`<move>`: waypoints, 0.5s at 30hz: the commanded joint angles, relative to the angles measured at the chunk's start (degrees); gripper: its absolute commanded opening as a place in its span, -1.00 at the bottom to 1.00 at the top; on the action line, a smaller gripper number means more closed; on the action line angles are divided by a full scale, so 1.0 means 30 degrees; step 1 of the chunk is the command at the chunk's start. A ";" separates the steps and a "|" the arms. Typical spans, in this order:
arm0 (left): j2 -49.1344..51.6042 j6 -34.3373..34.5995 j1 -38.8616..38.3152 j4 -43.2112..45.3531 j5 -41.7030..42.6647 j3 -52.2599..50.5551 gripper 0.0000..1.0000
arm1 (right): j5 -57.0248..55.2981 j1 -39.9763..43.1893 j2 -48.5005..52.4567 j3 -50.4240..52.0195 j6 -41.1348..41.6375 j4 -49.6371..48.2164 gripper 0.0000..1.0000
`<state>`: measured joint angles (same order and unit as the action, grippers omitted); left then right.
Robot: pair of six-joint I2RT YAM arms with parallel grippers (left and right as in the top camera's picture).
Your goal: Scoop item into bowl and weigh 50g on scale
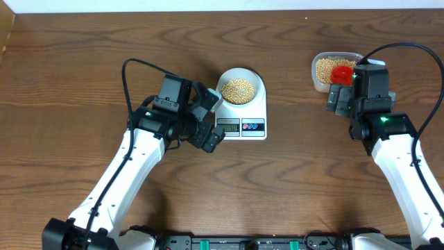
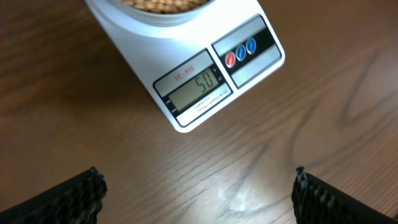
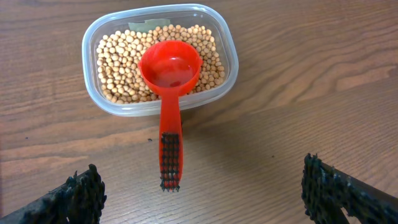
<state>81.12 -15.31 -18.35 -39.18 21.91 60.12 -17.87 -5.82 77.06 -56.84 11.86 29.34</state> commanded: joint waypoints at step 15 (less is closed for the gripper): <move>-0.0211 0.6965 -0.3716 0.0685 -0.5595 -0.0641 0.96 | -0.0350 -0.0058 -0.0342 -0.0408 -0.0189 0.0022 0.99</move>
<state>81.12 -0.21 -28.14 -37.08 11.60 59.24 -17.87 -5.82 77.06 -56.84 11.86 29.34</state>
